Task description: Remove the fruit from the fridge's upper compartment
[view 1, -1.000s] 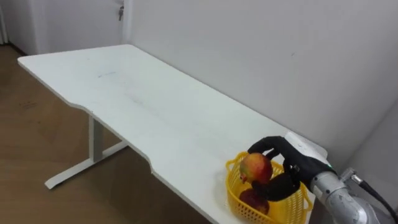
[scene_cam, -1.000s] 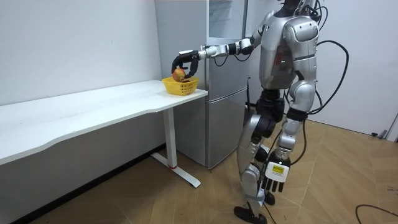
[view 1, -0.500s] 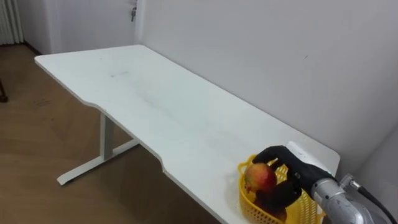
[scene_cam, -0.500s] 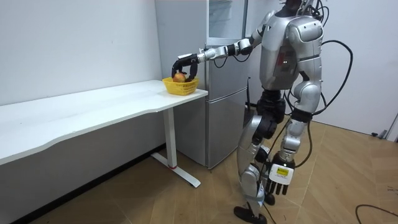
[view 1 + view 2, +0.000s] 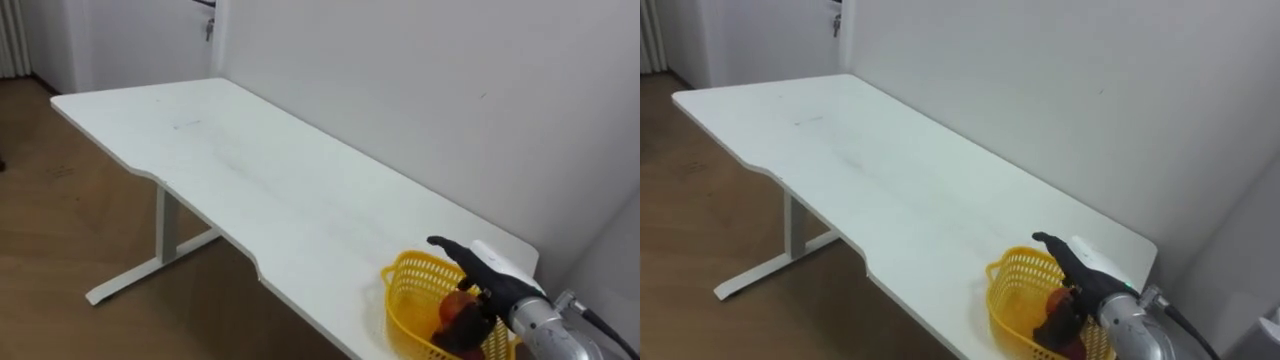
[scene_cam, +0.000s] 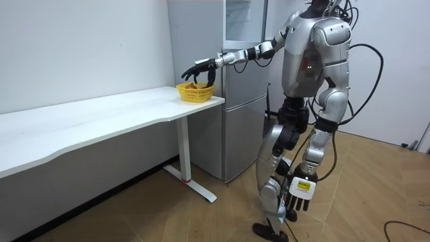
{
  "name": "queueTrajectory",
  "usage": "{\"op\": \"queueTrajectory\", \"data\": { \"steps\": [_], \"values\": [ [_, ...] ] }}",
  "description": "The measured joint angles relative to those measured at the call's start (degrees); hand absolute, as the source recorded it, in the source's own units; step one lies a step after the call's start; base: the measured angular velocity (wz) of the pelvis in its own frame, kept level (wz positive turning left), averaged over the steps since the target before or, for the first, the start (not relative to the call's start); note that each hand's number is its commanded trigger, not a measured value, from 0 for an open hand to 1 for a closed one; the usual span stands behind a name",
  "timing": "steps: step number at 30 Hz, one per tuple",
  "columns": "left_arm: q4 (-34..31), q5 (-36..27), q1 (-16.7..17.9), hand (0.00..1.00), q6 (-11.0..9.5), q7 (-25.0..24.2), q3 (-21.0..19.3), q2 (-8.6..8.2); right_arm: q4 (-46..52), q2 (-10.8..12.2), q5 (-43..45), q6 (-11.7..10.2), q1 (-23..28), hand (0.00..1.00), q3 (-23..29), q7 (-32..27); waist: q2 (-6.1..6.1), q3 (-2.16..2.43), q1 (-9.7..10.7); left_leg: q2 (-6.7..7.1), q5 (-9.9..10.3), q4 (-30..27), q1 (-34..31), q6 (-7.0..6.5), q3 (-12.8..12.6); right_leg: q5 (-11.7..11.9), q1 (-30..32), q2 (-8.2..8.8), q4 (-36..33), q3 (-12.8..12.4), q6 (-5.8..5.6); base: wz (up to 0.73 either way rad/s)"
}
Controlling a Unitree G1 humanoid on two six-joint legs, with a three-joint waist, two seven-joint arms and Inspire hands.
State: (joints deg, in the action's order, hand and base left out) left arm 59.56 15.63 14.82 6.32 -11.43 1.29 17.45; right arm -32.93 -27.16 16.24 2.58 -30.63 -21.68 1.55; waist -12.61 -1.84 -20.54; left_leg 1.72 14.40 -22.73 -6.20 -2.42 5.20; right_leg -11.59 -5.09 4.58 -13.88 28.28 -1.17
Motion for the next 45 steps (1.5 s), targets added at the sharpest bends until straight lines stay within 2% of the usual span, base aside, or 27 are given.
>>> {"op": "queueTrajectory", "data": {
  "steps": [10, 11, 13, 17, 21, 24, 26, 29, 33, 34, 35, 38, 41, 45],
  "values": [
    [0.1, 0.23, 0.05, 0.0, -0.13, -0.46, -0.08, -0.11, 0.18, -0.01, -0.2, -0.42, 0.0, 0.0, 0.5, 0.0, 1.65, 0.58, 0.28, 0.07, 0.03, 0.22, 1.01, -0.05, -0.05, -0.05, -0.88, 0.22, -0.07, -0.3, -0.08, 0.0],
    [0.12, 0.24, 0.05, 0.0, -0.14, -0.46, -0.04, -0.15, 0.26, -0.01, -0.2, -0.65, 0.0, 0.0, 0.52, 0.0, 1.61, 0.7, 0.3, 0.07, 0.02, 0.32, 1.22, -0.05, -0.09, -0.09, -0.89, 0.32, -0.32, -0.38, -0.15, -0.04],
    [0.2, 0.25, 0.28, 0.0, -0.13, -0.47, -0.03, -0.23, 0.3, 0.0, -0.21, -0.76, 0.0, 0.0, 0.52, 0.0, 1.86, 0.64, 0.3, 0.05, -0.02, 0.61, 1.87, -0.1, -0.2, -0.15, -0.96, 0.47, -1.12, -0.8, -0.24, -0.06],
    [0.04, 0.26, 1.22, 0.0, -0.12, -0.36, -0.03, -0.23, 0.61, -0.01, -0.58, -1.34, 0.0, 0.0, 0.92, -0.21, 1.83, 0.93, 0.96, 0.11, -0.13, 0.98, 2.15, -0.18, -0.3, -0.18, -0.96, 0.57, -1.18, -1.1, -0.28, -0.01],
    [-0.21, 0.26, 1.72, 0.0, -0.12, 0.06, -0.03, -0.24, 1.89, -0.02, -2.54, -1.41, 0.0, 0.0, 1.09, -0.94, 1.94, 0.86, 1.69, 0.07, -0.12, 1.05, 2.44, -0.19, -0.61, -0.18, -0.91, 0.56, -1.22, -1.51, -0.29, -0.04],
    [-0.63, 0.24, 2.01, 0.0, -0.12, 0.17, -0.21, -0.24, 5.49, -0.02, -5.77, -1.36, 0.52, 0.0, 2.65, -0.94, 2.36, 0.74, 3.25, 0.06, -0.11, 1.02, 2.59, -0.2, -0.73, -0.2, -0.95, 0.55, -1.21, -1.69, -0.32, -0.02],
    [-0.7, 0.26, 2.66, 0.0, -0.15, 0.78, -1.12, -0.63, 10.17, -0.01, -5.91, -1.37, 1.09, 0.0, 5.46, -1.04, 2.86, 0.68, 4.47, 0.02, -0.07, 1.19, 2.67, -0.25, -1.43, -0.31, -0.91, 0.5, -1.22, -2.81, -0.48, -0.12],
    [-0.7, 0.32, 3.73, 0.0, -0.26, 1.18, -1.35, -1.26, 16.72, 0.0, -6.04, -1.51, 2.61, 0.0, 9.3, -2.64, 3.48, 0.86, 6.07, 0.01, 0.0, 1.27, 2.93, -0.35, -1.94, -0.31, -0.99, 0.52, -1.08, -3.13, -0.49, -0.09],
    [-1.09, 0.3, 4.0, 0.0, -0.48, 1.51, -1.74, -2.26, 22.83, 0.02, -6.89, -2.58, 4.73, 0.0, 11.84, -4.56, 4.66, 0.73, 6.82, -0.11, 0.01, 1.44, 4.0, -0.36, -2.95, -0.31, -1.32, 0.41, -0.89, -4.67, -0.48, -0.15],
    [-1.12, 0.33, 4.22, 0.0, -0.57, 1.77, -1.77, -2.82, 24.51, 0.11, -7.11, -2.77, 5.55, 0.0, 11.84, -4.77, 5.31, 1.03, 7.08, -0.2, 0.06, 1.87, 4.64, -0.45, -3.41, -0.31, -1.45, 0.49, -0.9, -4.98, -0.48, -0.22],
    [-1.17, 0.33, 4.31, 0.0, -0.61, 1.7, -1.81, -3.03, 26.04, 0.22, -7.12, -3.21, 6.55, 0.0, 11.84, -4.79, 5.95, 1.12, 7.5, -0.19, 0.06, 2.16, 5.04, -0.48, -3.56, -0.31, -1.78, 0.53, -0.92, -5.46, -0.49, -0.19],
    [-1.14, 0.15, 4.9, 0.0, -0.76, 1.77, -2.3, -3.25, 31.65, 1.87, -6.73, -3.31, 10.04, 0.0, 11.9, -4.85, 6.97, 1.71, 8.13, -0.52, 0.07, 3.23, 6.5, -0.48, -4.96, -0.35, -1.83, 0.42, -1.22, -7.22, -0.54, -0.27],
    [-0.89, 0.1, 5.04, 0.0, -1.05, 1.93, -2.23, -3.79, 35.2, 3.27, -7.03, -4.05, 11.63, 0.0, 11.9, -5.6, 7.81, 1.55, 9.79, -0.61, 0.04, 3.81, 7.7, -0.45, -5.71, -0.36, -2.3, 0.43, -1.6, -7.9, -0.57, -0.16],
    [0.14, -0.05, 4.65, 0.0, -1.86, 2.05, -2.27, -4.31, 39.3, 6.03, -7.69, -4.97, 13.02, 0.0, 14.24, -7.28, 7.98, 1.57, 11.26, -1.03, 0.04, 4.15, 7.99, -0.43, -7.33, -0.35, -1.75, 0.25, -1.61, -9.24, -0.54, -0.2]
  ]
}}
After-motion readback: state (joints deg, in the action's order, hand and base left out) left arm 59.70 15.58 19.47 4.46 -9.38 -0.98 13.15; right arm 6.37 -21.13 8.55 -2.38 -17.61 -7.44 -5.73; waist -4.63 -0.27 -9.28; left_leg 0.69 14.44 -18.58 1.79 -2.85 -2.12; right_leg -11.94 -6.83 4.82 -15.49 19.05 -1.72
